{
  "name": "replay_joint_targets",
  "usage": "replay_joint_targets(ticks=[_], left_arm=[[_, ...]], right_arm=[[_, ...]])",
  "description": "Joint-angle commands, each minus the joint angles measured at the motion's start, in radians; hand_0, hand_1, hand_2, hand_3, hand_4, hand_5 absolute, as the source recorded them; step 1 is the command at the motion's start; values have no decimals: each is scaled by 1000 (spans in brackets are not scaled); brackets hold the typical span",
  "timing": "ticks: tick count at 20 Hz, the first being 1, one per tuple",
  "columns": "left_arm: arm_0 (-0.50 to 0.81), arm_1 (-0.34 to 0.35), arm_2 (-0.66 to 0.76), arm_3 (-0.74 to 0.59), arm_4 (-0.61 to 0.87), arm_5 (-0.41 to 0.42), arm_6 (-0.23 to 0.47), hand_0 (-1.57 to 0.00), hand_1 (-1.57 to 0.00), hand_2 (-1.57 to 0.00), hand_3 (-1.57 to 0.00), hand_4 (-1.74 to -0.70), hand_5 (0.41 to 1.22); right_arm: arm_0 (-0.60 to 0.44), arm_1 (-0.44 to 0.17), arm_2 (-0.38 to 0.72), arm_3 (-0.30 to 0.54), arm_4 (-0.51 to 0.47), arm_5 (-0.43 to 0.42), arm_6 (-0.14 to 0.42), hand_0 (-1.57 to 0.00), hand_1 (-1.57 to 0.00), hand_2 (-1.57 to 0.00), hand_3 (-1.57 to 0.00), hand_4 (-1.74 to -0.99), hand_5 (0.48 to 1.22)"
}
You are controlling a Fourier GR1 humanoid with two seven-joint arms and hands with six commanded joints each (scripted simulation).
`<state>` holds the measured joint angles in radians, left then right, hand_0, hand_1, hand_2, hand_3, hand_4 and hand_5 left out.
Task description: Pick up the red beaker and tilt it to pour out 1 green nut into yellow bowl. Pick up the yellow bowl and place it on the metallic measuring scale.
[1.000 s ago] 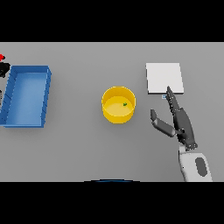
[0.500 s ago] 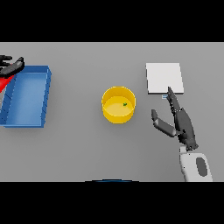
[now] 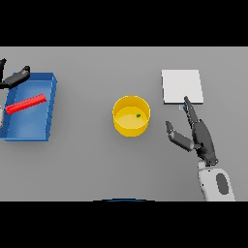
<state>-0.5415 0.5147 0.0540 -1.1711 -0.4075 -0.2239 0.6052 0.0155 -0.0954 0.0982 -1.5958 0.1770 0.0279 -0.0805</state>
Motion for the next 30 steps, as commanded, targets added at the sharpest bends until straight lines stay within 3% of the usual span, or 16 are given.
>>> replay_joint_targets(ticks=[1, 4, 5, 6, 8, 10, 11, 15, 24, 30], left_arm=[[7, -6, 2, -10, 0, 14, -4, -53, -45, -40, -25, -730, 661], [2, -16, 9, -24, 5, 34, -8, -27, -22, -20, -12, -718, 675], [12, -16, 13, -37, 10, 37, -11, -21, -18, -16, -9, -716, 682], [12, -14, 16, -37, 12, 39, -17, -17, -14, -12, -7, -720, 685], [6, -31, 11, -37, 14, 46, -21, -10, -9, -8, -4, -726, 700], [9, -32, 16, -35, 18, 49, -25, -6, -5, -5, -2, -738, 709], [14, -27, 16, -38, 17, 46, -32, -5, -4, -3, -2, -739, 709], [33, -27, 20, -64, 30, 39, -38, -1, -1, -1, 0, -747, 711], [36, -33, 37, -54, 50, 41, -59, 1, 1, 1, 1, -766, 721], [28, -34, 47, -49, 60, 43, -69, 1, 1, 1, 1, -791, 729]], right_arm=[[-19, -6, 0, -1, 8, -3, 27, 1, 1, 1, 1, -1277, 704], [-49, -38, 40, -24, 119, -37, 72, 1, 1, 1, 1, -1222, 662], [-86, -53, 49, -11, 117, -7, 69, 1, 1, 1, 1, -1190, 663], [-102, -78, 61, -11, 114, 30, 29, -13, 1, 1, 1, -1167, 672], [-170, -117, 91, 13, 124, 99, 15, -8, 1, 1, 1, -1202, 683], [-234, -163, 145, 35, 195, 142, 9, -5, 1, 1, 1, -1254, 666], [-265, -178, 174, 50, 239, 155, 36, -3, 1, 1, 1, -1260, 656], [-365, -258, 278, 82, 378, 218, 10, -1, 1, 1, 1, -1230, 620], [-554, -296, 430, 196, 493, 366, -53, 1, 1, 1, 1, -1210, 641], [-607, -276, 488, 290, 538, 373, -98, 1, 1, 1, 1, -1228, 656]])
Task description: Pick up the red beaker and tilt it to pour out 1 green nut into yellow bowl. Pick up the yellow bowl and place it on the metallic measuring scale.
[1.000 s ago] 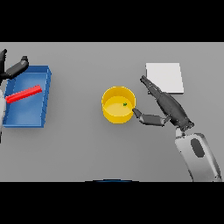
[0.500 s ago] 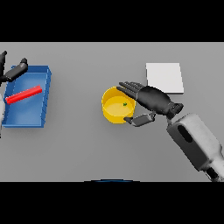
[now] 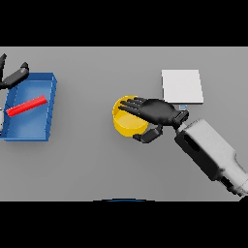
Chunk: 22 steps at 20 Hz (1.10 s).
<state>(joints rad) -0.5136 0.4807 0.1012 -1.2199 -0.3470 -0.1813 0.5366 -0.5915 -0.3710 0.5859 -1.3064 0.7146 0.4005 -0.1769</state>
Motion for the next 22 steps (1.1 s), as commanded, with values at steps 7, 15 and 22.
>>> replay_joint_targets(ticks=[7, 15, 22], left_arm=[[2, -2, 1, 2, 3, 0, -10, 1, 1, 1, 1, -798, 723], [18, -8, -6, -37, 1, 3, 7, 1, 1, 1, 1, -793, 729], [5, -10, -6, -26, -5, 8, 19, 1, 1, 1, 1, -793, 729]], right_arm=[[-38, 10, 48, 81, 32, 37, -13, 1, 1, 1, 1, -1273, 687], [-45, 32, 71, 154, 39, 24, -73, 1, 1, -15, -42, -1289, 721], [-55, 45, 72, 169, 42, 36, -46, -469, -376, -379, -419, -1479, 999]])
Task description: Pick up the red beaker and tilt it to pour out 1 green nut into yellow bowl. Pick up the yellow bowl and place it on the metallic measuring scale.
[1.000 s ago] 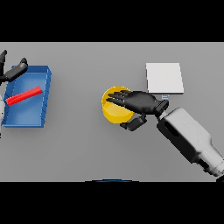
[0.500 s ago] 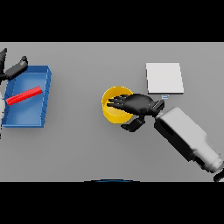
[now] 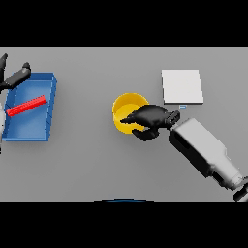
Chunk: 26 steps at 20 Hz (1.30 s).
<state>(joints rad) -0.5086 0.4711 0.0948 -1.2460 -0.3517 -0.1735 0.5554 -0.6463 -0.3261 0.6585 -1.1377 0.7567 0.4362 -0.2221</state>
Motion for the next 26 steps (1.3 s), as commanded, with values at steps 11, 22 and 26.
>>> replay_joint_targets(ticks=[11, 22, 26], left_arm=[[4, 7, 4, -3, 5, -6, -12, 1, 1, 1, 1, -788, 725], [-4, 8, 9, -2, 5, 4, -31, 1, 1, 1, 1, -800, 737], [-6, 20, 13, 7, 4, -3, -23, 1, 1, 1, 1, -794, 748]], right_arm=[[0, -38, 2, -68, -31, 37, 38, -1465, -1443, -1439, -1212, -1692, 1202], [-54, -86, -49, -173, -107, 137, 146, -1562, -1551, -1559, -1353, -1724, 1218], [-87, -132, -91, -159, -114, 116, 152, -1471, -1535, -1566, -1279, -1723, 1220]])
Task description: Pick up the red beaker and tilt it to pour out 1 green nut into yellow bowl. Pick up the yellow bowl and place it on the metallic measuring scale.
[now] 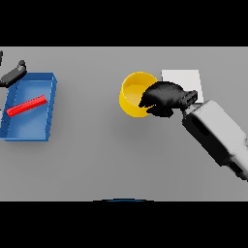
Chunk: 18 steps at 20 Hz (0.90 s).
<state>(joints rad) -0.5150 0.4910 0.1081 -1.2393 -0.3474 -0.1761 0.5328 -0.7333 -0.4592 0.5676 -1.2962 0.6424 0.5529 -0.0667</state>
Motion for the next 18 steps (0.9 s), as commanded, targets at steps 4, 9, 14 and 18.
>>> replay_joint_targets(ticks=[4, 9, 14, 18], left_arm=[[13, -4, -3, -22, 7, -6, -1, 1, 1, 1, 1, -792, 754], [-5, 1, 6, 8, 5, -4, 7, 1, 1, 1, 1, -801, 754], [14, -3, 13, -19, 17, -2, 18, 1, 1, 1, 1, -812, 755], [19, -4, 16, -38, 17, 2, 47, 1, 1, 1, 1, -830, 767]], right_arm=[[-41, -38, -27, 58, 8, -26, 19, -1529, -1556, -1569, -1383, -1725, 1220], [-66, -80, -44, 160, 15, -75, -1, -1557, -1566, -1570, -1342, -1724, 1221], [-87, -91, -50, 264, 24, -116, -31, -1567, -1533, -1571, -1376, -1726, 1221], [-104, -86, -71, 413, 38, -187, -20, -1529, -1425, -1496, -1491, -1729, 1221]])
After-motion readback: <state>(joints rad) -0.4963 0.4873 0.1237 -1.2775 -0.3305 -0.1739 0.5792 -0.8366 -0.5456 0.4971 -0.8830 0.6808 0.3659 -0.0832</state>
